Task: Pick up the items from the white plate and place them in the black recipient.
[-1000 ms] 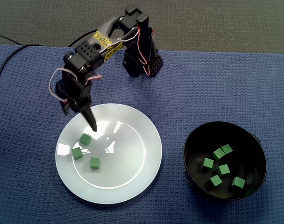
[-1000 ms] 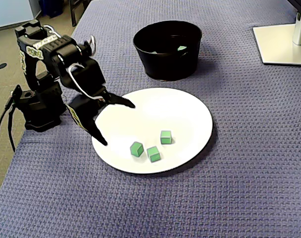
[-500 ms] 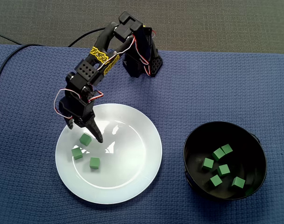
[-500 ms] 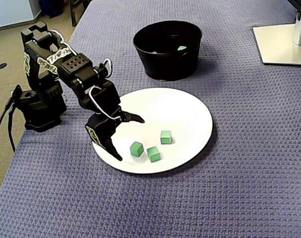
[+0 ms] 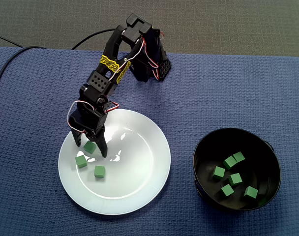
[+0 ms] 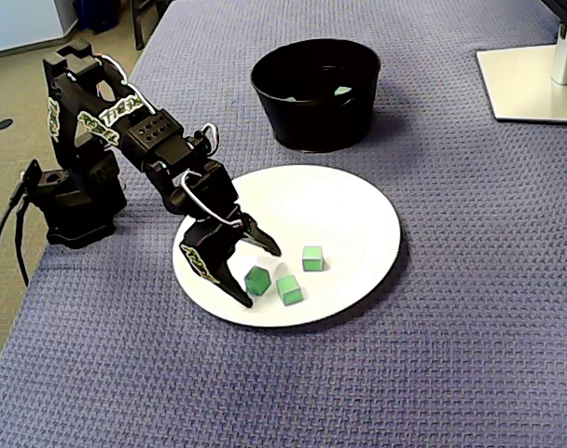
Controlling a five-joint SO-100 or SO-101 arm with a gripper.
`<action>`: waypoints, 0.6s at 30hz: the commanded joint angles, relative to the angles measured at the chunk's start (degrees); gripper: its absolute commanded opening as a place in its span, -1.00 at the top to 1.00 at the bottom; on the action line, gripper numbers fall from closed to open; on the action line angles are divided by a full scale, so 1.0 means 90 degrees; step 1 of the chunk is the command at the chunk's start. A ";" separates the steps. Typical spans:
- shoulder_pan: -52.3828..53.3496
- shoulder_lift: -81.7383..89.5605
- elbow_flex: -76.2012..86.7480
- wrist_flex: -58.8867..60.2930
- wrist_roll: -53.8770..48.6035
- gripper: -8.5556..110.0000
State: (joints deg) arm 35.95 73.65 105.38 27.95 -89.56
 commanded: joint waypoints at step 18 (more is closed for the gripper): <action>-0.0127 0.0459 0.0859 -0.0605 0.0400 0.44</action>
State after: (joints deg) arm 35.77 77.08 112.32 22.76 -86.92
